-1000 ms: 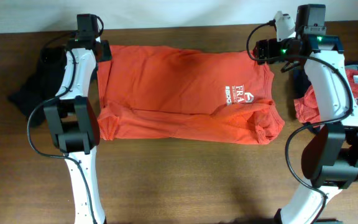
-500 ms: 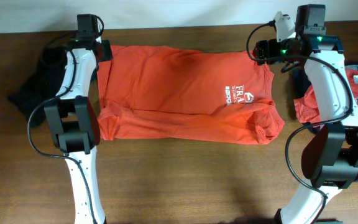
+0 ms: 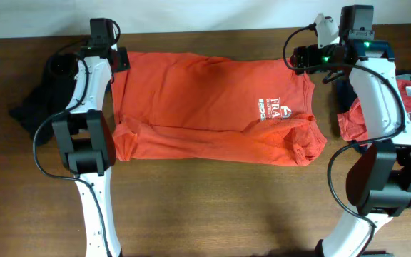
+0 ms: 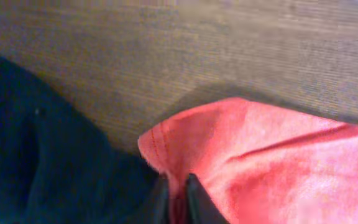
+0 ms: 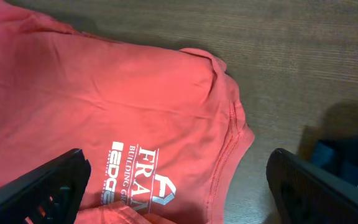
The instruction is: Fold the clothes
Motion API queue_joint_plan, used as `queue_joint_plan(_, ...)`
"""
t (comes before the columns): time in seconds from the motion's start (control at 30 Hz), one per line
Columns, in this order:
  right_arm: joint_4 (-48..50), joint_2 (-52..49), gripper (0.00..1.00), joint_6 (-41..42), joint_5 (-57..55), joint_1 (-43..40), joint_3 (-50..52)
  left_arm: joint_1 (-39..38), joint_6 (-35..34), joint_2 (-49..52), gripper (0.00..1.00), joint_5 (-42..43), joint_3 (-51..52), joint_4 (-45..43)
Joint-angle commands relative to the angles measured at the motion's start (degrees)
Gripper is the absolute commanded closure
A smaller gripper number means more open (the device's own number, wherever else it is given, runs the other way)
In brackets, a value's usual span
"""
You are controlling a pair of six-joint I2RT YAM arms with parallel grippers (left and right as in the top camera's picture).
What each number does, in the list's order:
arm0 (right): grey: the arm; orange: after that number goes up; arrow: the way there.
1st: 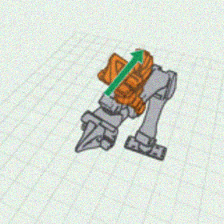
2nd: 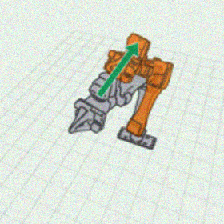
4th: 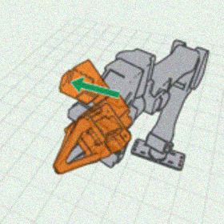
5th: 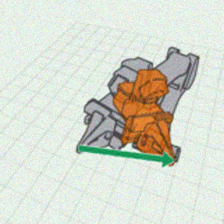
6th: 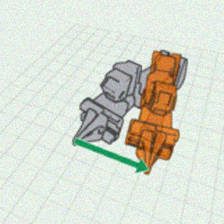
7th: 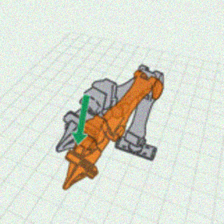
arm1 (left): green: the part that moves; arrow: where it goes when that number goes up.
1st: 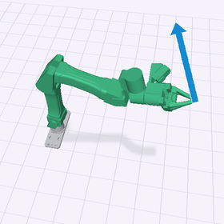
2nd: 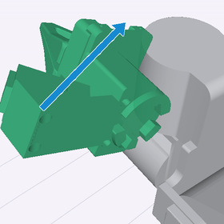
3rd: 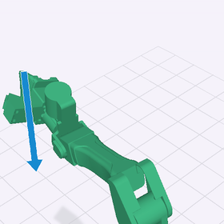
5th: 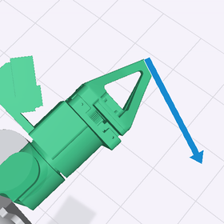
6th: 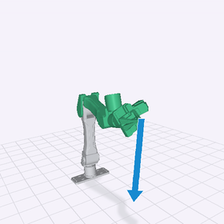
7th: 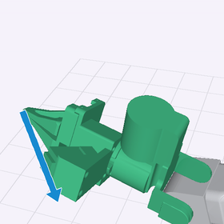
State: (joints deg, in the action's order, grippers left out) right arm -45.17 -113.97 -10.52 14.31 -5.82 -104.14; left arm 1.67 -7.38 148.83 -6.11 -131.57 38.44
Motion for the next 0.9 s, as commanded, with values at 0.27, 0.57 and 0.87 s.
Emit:
queue_joint_plan(0.27,-0.33,0.11,0.07,-0.24,0.44,0.31,-0.92,-0.94,-1.99,1.16,0.99,0.57,-6.03,1.18)
queue_joint_plan(0.57,3.13,-3.85,0.09,-0.79,0.50,0.31,-0.92,-3.48,-1.99,1.16,0.99,0.55,-13.92,10.10)
queue_joint_plan(0.87,16.39,-12.46,0.10,2.47,1.55,0.31,-0.92,-5.31,-1.97,1.16,0.99,0.33,-14.43,10.69)
